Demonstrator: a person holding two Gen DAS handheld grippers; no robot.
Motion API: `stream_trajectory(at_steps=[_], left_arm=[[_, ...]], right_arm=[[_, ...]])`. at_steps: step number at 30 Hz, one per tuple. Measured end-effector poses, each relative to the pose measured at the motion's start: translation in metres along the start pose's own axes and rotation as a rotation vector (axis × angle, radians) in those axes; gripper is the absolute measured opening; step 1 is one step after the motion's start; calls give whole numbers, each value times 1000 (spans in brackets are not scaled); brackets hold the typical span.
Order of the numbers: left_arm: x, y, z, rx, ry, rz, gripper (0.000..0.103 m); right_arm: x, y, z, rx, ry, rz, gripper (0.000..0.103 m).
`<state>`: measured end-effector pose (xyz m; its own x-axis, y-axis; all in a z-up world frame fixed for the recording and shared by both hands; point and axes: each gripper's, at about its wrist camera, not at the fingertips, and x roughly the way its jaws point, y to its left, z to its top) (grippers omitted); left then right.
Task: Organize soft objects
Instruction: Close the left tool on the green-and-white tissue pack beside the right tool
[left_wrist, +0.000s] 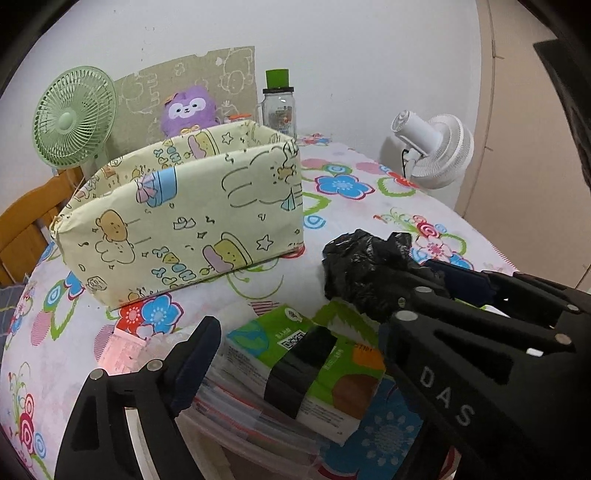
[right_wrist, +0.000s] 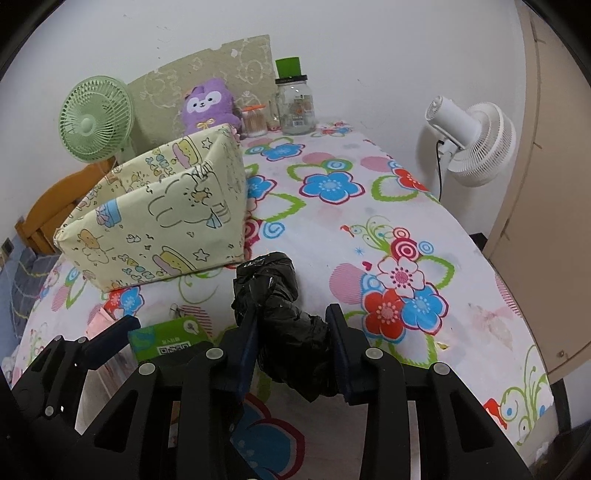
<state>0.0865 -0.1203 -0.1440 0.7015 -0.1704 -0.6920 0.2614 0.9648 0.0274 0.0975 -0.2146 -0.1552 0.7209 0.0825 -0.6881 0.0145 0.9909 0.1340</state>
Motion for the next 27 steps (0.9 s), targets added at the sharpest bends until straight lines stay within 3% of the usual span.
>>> stream_trajectory(at_steps=[4, 10, 15, 20, 22, 24, 27], left_arm=[[4, 0, 0, 0, 6, 12, 87], [8, 4, -1, -4, 10, 49, 62], [7, 7, 0, -11, 6, 53, 58], [6, 6, -1, 1, 9, 41, 61], [4, 4, -2, 12, 5, 28, 75], [0, 0, -1, 25, -8, 14, 81], [-1, -4, -2, 38, -10, 17, 83]], right_arm=[[5, -1, -1, 2, 13, -10, 38], [9, -1, -1, 5, 20, -14, 39], [9, -1, -1, 6, 21, -13, 39], [9, 0, -1, 8, 20, -13, 38], [9, 0, -1, 8, 19, -14, 38], [7, 0, -2, 8, 17, -15, 38], [4, -4, -2, 15, 10, -21, 38]])
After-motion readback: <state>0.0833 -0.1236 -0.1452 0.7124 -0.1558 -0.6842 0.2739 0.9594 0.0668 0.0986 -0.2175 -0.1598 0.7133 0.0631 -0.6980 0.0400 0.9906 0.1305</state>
